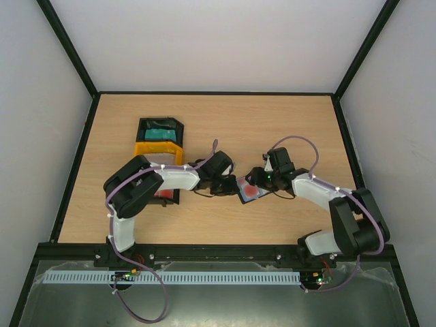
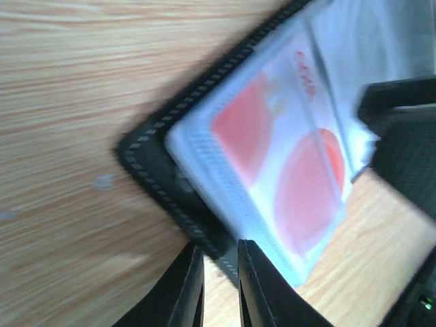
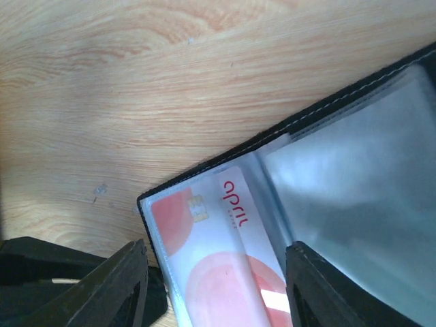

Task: Put the credit cards into the card holder
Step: Insert the credit card into the card holder, then turn over the card slot in the card holder.

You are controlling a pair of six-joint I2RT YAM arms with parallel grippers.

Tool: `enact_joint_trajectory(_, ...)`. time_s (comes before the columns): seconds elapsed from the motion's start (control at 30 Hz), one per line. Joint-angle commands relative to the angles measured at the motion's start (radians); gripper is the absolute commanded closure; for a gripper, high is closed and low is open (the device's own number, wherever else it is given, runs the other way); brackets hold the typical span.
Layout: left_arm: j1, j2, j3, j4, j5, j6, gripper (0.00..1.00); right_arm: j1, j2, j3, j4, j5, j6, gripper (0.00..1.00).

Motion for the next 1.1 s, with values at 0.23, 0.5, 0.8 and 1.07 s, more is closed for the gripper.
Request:
enact_joint_trajectory(0.23,0.036,-0.087,-0.065,-0.031,-0.054,0.028,0.77,0.007,-0.057,0.074,-0.224,0.437,-0.06,0.41)
enact_joint_trajectory(0.5,0.051,-0.133,-0.102,-0.019,-0.045,0.029,0.7,0.007,0.041,0.053,-0.197,0.462,-0.042,0.39)
enact_joint_trajectory(0.8,0.057,-0.162,-0.126,-0.012,-0.047,0.02,0.67,0.029,0.0,-0.063,-0.185,0.356,0.061,0.49)
enact_joint_trajectory(1.07,0.057,-0.196,-0.172,0.043,-0.029,-0.024,0.65,0.108,-0.141,-0.202,-0.088,0.267,0.414,0.51)
